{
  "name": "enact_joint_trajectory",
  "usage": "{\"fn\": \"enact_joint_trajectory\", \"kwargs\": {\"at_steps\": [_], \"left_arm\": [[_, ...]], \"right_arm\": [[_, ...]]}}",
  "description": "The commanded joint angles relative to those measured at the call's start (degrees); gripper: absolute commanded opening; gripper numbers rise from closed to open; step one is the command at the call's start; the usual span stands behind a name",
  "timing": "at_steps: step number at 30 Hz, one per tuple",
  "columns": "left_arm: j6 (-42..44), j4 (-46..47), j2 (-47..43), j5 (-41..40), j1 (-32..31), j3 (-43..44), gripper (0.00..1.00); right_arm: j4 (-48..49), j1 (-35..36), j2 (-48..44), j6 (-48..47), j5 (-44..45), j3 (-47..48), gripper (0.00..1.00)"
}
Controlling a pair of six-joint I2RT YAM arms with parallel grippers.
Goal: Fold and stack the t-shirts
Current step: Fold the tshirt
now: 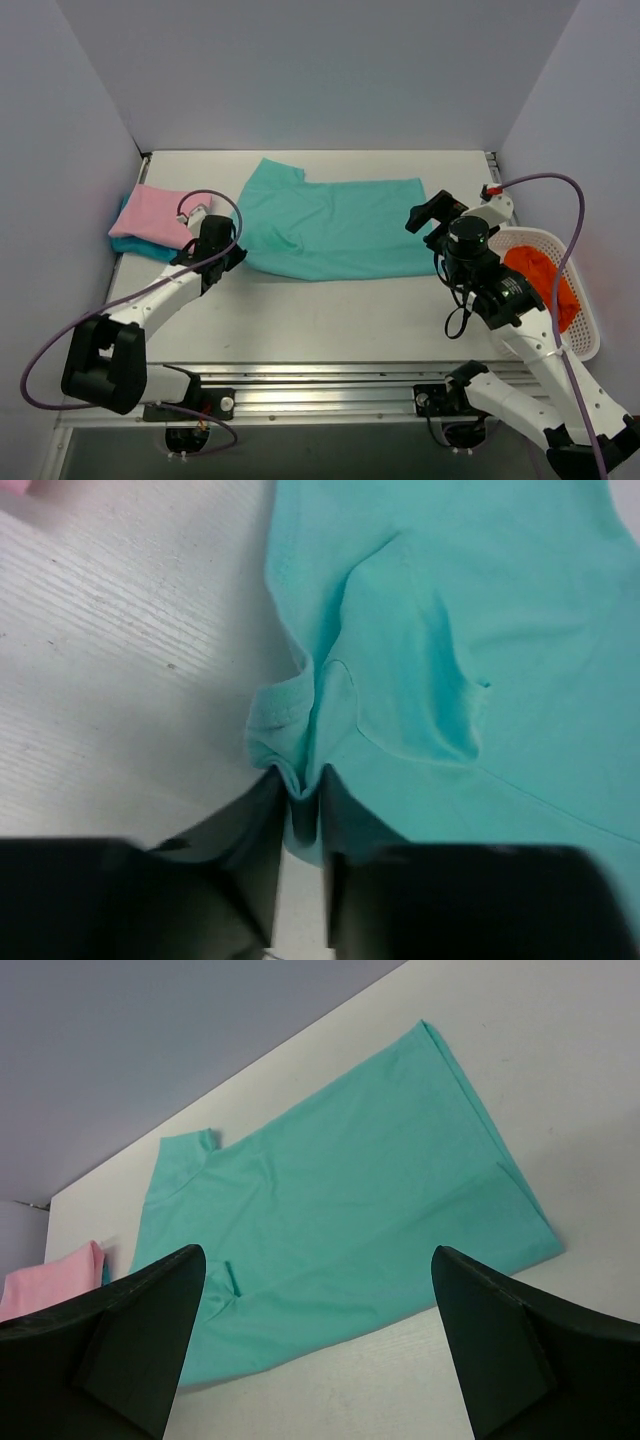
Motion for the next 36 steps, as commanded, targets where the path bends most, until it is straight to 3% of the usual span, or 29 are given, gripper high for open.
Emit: {"fn": "enact_joint_trajectory", "kwargs": {"at_steps": [1, 2, 3, 9, 12, 15, 17, 18, 20, 21, 23, 28, 32, 36], "left_arm": [[2.6, -5.1, -6.0, 1.1, -0.2, -1.4, 0.34], [2.9, -5.3, -7.0, 1.8, -0.2, -2.1, 0.77], [3.2, -5.6, -8.3, 3.2, -0.2, -2.3, 0.94], [5.0, -11.8, -10.5, 6.9, -0.2, 1.1, 0.94], [6.7, -11.9, -11.6, 5.5, 0.5, 4.2, 0.94], [9.3, -4.9, -7.4, 5.6, 4.3, 8.6, 0.94], [12.4, -0.7, -2.8, 11.1, 7.2, 12.1, 0.94], [13.8, 1.3, 3.2, 12.3, 9.5, 17.4, 0.94], [16.0, 3.1, 10.2, 15.5, 10.7, 23.6, 0.94], [18.0, 3.9, 17.7, 16.6, 11.2, 27.2, 0.94], [19.9, 4.0, 25.3, 19.8, 12.2, 38.3, 0.94], [24.6, 4.1, 49.9, 26.4, 13.6, 60.3, 0.94], [23.8, -4.1, 66.6, 29.6, 16.0, 88.1, 0.94], [21.8, -10.0, 80.5, 29.1, 17.2, 105.4, 0.94]], "right_arm": [[-2.6, -0.1, -1.6, 0.4, 2.4, 1.4, 0.92], [-3.0, -0.3, -1.9, 0.4, 2.6, 1.4, 0.92], [-3.6, -0.3, -1.9, 0.4, 3.0, 1.7, 0.92], [-4.0, -0.3, -0.8, 0.0, 5.1, 3.0, 0.94], [-0.2, -0.3, 2.2, -1.2, 6.2, 3.2, 1.0], [4.8, -0.9, 10.5, -4.7, 5.8, 6.0, 1.0], [6.9, -3.3, 20.0, -7.1, 1.7, 8.9, 1.0], [8.4, -4.5, 26.6, -8.3, -1.8, 12.3, 1.0], [10.1, -8.9, 32.8, -8.4, -6.8, 15.5, 1.0], [10.7, -10.1, 35.6, -8.3, -9.4, 18.2, 1.0], [12.1, -11.8, 41.9, -8.2, -14.3, 19.9, 1.0], [21.1, -15.1, 47.7, -8.1, -19.9, 18.9, 1.0], [25.2, -16.5, 51.0, -9.1, -23.7, 19.0, 1.0], [27.2, -17.5, 52.2, -9.9, -25.0, 18.6, 1.0]]}}
